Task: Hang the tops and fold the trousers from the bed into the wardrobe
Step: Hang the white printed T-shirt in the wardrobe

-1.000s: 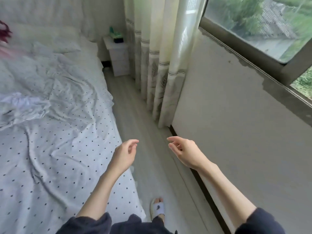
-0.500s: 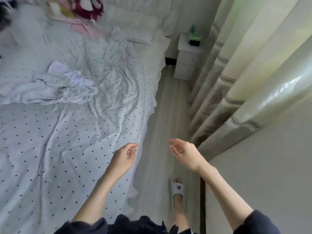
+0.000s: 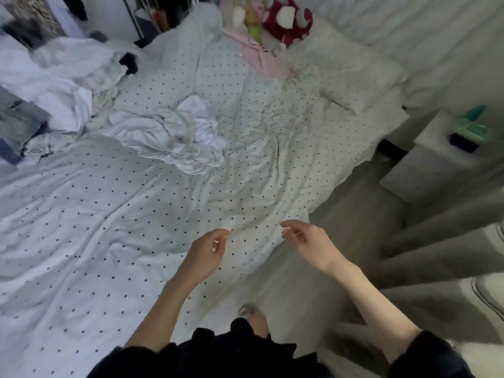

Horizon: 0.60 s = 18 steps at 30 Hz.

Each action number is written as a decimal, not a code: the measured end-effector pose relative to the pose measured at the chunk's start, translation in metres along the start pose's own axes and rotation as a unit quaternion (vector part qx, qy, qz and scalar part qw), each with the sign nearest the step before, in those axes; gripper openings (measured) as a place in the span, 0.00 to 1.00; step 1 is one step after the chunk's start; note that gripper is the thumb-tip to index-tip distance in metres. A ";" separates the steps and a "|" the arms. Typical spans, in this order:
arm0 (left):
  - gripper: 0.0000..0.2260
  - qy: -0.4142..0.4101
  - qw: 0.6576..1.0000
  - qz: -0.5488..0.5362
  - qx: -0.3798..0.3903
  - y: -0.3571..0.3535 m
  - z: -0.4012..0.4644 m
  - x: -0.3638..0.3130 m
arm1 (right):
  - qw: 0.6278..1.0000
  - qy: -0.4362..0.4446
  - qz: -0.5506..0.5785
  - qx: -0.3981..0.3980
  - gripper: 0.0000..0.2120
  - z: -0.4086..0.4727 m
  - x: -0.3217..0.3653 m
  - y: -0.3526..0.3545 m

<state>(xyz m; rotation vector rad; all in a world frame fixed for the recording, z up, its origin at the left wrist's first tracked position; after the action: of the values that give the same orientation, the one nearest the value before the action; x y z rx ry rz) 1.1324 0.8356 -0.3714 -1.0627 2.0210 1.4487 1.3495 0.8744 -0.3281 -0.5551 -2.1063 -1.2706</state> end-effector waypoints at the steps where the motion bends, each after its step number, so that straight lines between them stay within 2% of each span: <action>1: 0.11 0.014 1.000 -0.003 -0.013 0.000 0.013 0.001 | 1.000 0.012 0.000 0.021 0.14 0.022 0.000 0.002; 8: 0.12 0.095 0.991 -0.013 -0.092 0.019 0.145 0.005 | 0.992 0.050 -0.047 0.109 0.16 0.191 0.005 0.024; 18: 0.13 0.176 0.978 -0.020 -0.113 0.035 0.307 0.023 | 0.967 0.126 -0.118 0.185 0.18 0.404 0.033 0.017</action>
<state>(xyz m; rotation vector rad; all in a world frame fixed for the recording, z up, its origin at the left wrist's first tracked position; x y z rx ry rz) 1.0649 1.1190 -0.4774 -1.5424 2.0833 1.5880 1.2215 1.2439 -0.4371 0.0212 -2.1587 -0.9711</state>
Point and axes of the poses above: each hand's wrist, its own z-axis towards the middle knuckle, its own y-axis out of the back of the hand, x = y × z, the point moved 7 cm from there along z, towards the middle knuckle, and after that the axes turned 1 degree about y, right-handed, at the moved point
